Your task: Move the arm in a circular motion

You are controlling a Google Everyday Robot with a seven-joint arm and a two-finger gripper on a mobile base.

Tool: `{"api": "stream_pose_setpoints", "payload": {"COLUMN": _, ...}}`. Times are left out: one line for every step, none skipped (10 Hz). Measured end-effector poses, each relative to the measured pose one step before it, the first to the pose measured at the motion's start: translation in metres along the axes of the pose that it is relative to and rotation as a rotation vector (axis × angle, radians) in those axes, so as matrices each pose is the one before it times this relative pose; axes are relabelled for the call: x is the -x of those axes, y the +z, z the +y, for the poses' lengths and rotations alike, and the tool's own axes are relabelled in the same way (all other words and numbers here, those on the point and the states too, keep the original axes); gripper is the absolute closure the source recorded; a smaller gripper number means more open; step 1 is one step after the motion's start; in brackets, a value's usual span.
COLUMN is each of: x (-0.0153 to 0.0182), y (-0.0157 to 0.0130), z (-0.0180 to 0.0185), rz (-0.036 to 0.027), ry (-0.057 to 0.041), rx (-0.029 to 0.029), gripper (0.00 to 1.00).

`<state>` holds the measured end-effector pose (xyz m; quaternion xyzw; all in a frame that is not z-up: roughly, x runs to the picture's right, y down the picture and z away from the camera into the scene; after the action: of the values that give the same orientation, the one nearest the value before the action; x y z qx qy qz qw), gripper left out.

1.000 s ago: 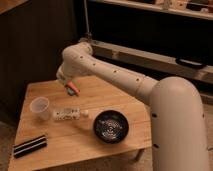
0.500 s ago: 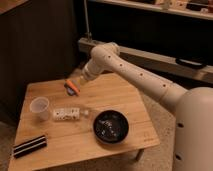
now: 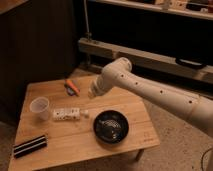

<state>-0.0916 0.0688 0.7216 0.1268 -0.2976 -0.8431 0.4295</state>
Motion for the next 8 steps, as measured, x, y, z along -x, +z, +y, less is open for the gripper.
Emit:
{"api": "stream_pose_setpoints", "payload": {"x": 0.00891, "y": 0.00414, "z": -0.02695, "rz": -0.01738, "ry": -0.00784, "rx": -0.00866, "gripper": 0.96}}
{"api": "stream_pose_setpoints", "payload": {"x": 0.00809, "y": 0.00468, "z": -0.02929, "rz": -0.01957, "ry": -0.01047, "rx": -0.01145, "gripper": 0.96}}
{"api": "stream_pose_setpoints", "payload": {"x": 0.00387, "y": 0.00542, "z": -0.02392, "rz": -0.01465, "ry": -0.01578, "rx": -0.01683, "gripper": 0.96}}
{"api": "stream_pose_setpoints", "payload": {"x": 0.00122, "y": 0.00764, "z": -0.02638, "rz": -0.01482, "ry": -0.02174, "rx": -0.02433, "gripper": 0.96}}
{"api": "stream_pose_setpoints", "payload": {"x": -0.00367, "y": 0.01152, "z": -0.03106, "rz": -0.01648, "ry": -0.03812, "rx": -0.03509, "gripper": 0.96}}
{"api": "stream_pose_setpoints", "payload": {"x": -0.01077, "y": 0.01401, "z": -0.02899, "rz": -0.01283, "ry": -0.04598, "rx": -0.03598, "gripper": 0.96}}
{"api": "stream_pose_setpoints", "payload": {"x": -0.01276, "y": 0.01145, "z": -0.01758, "rz": -0.00769, "ry": -0.03811, "rx": -0.02407, "gripper": 0.96}}
{"api": "stream_pose_setpoints", "payload": {"x": -0.02357, "y": 0.01581, "z": -0.01776, "rz": -0.00703, "ry": -0.05444, "rx": -0.02381, "gripper": 0.96}}
